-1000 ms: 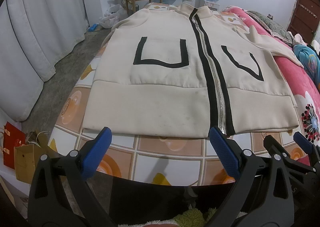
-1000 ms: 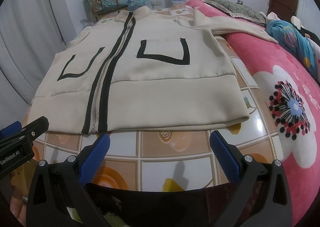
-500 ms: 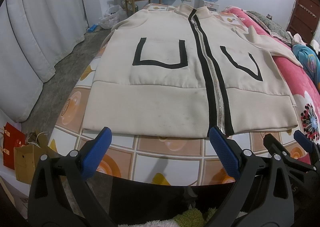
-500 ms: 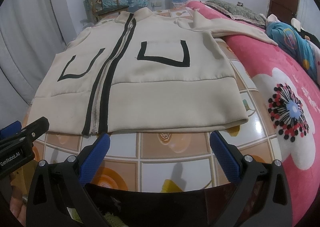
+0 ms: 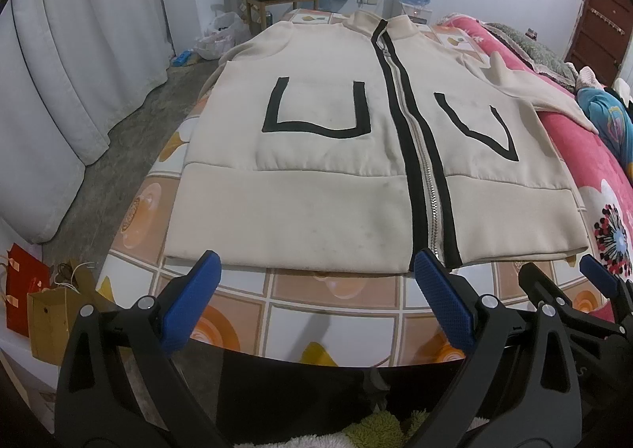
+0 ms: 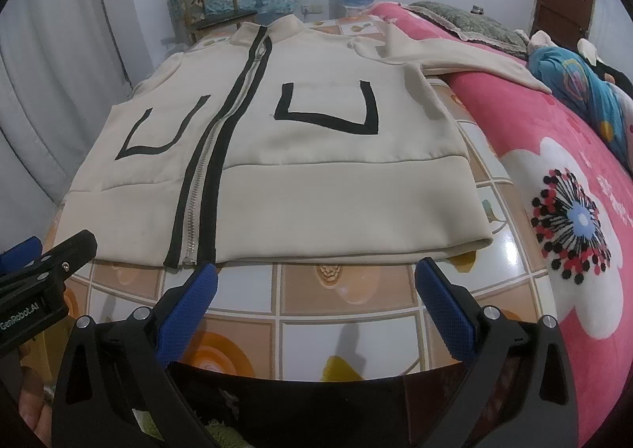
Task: Fold large clothes
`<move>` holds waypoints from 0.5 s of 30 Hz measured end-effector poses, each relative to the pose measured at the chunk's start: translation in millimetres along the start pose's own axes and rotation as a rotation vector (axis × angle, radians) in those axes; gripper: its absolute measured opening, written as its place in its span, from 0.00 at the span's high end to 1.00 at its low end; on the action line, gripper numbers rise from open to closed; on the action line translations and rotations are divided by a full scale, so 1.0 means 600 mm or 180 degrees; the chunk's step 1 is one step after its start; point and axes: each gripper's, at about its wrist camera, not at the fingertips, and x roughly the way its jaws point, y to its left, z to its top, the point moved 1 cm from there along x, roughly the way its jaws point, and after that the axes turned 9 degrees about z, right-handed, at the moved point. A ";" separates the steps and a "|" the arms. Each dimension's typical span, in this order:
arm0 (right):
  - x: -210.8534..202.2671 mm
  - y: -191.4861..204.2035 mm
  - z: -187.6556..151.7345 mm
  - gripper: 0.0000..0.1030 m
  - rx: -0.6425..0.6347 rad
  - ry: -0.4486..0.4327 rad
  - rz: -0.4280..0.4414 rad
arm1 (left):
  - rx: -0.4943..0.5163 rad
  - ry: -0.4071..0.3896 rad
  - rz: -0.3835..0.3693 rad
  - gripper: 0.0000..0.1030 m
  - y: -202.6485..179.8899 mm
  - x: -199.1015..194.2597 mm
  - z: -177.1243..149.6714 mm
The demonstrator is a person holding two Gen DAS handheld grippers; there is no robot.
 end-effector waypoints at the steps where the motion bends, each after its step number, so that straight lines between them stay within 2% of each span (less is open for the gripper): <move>1: 0.000 0.002 0.001 0.05 -0.0010 0.0001 -0.0007 | -0.0007 -0.0004 -0.0003 0.08 0.000 -0.001 0.000; 15: 0.000 0.009 0.002 0.05 -0.0047 -0.0013 -0.0038 | -0.0010 -0.0016 -0.0016 0.08 0.003 -0.010 0.008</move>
